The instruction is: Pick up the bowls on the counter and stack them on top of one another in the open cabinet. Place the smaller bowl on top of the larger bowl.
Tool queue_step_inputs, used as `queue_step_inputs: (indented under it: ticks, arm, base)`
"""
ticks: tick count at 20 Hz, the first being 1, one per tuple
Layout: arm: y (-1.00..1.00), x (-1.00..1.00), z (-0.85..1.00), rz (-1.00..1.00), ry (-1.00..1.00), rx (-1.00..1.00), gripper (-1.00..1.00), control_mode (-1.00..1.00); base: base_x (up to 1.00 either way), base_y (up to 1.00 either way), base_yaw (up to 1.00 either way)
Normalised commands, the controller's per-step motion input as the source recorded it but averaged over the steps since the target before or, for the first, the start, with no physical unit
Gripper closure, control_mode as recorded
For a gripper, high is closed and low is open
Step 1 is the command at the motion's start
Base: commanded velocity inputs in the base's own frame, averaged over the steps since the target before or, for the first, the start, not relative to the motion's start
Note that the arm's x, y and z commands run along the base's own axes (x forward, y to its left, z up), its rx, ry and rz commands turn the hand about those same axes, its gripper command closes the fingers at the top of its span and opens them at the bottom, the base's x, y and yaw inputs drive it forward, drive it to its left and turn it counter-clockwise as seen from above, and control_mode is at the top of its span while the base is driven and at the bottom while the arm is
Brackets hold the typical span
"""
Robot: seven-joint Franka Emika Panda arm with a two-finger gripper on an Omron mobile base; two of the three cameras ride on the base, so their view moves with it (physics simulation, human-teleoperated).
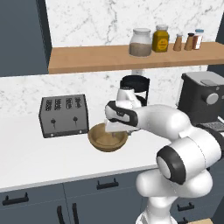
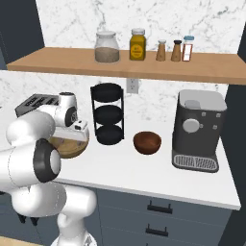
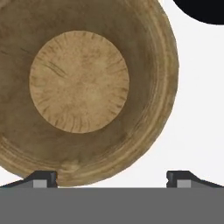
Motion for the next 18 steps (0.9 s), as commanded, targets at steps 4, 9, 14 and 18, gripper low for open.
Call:
queue_step_inputs:
  ticks: [4,9,14,18]
  arm:
    - [0.00,0.28,-0.19,0.00,0.00,0.00,-1.00,-1.00]
    - [0.00,0.05,-0.31,0.00,0.00,0.00,-1.00,-1.00]
    - [-0.13,0.00,-0.28,0.00,0.00,0.00,-1.00,-1.00]
    - [-0.14,0.00,-0.16,0.00,0.00,0.00,-1.00,-1.00]
  base:
    - [0.00,0.00,0.00]
    - [0.00,0.00,0.00]
    - [0.00,0.00,0.00]
    - [0.00,0.00,0.00]
